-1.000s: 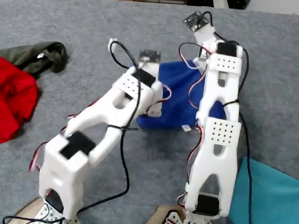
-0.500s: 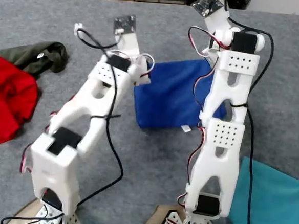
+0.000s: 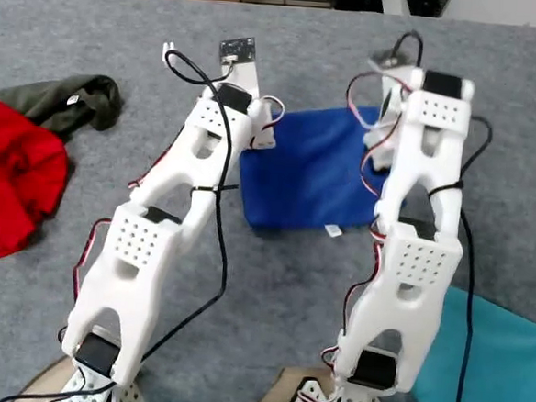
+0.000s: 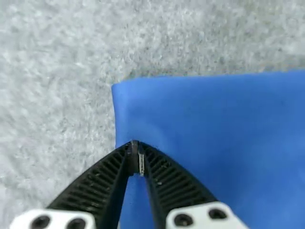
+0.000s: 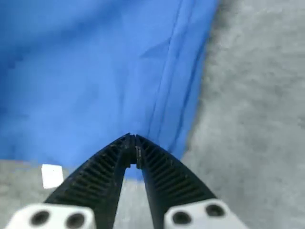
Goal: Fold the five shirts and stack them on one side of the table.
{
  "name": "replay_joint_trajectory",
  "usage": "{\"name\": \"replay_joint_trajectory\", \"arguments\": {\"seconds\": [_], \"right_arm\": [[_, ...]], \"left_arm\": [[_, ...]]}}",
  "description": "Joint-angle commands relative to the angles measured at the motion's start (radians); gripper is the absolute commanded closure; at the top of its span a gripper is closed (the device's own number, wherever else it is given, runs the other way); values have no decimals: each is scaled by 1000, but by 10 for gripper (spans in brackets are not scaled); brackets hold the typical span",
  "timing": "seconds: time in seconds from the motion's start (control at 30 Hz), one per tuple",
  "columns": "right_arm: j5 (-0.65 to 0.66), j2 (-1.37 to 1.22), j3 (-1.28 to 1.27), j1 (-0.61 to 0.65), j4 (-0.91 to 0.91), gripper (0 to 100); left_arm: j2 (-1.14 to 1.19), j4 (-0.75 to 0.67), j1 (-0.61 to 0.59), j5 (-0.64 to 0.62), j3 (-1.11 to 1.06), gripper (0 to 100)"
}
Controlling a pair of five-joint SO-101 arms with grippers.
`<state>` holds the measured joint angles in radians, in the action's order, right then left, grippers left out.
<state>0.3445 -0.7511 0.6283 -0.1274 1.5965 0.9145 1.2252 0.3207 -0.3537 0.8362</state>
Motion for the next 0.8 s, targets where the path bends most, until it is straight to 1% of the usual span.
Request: {"name": "replay_joint_trajectory", "arguments": {"seconds": [0.0,0.1,0.2,0.33,0.57,0.63,0.67,0.77], "right_arm": [[-3,51,-142,-45,-157,995],[21,-2,-156,-82,-222,995],[46,-56,-99,-91,-230,995],[54,-67,41,-65,-138,995],[55,-71,464,-13,167,995],[37,-65,549,-22,190,995],[6,-58,581,-36,190,994],[-60,7,596,-68,192,994]], "left_arm": [[31,40,-14,-3,130,981],[68,61,-26,-3,193,981],[94,87,-35,-3,250,981],[104,129,-37,-2,305,981],[99,258,-34,38,442,981],[104,301,-38,38,488,981],[104,318,-38,41,502,981],[104,344,-41,44,516,981]]}}
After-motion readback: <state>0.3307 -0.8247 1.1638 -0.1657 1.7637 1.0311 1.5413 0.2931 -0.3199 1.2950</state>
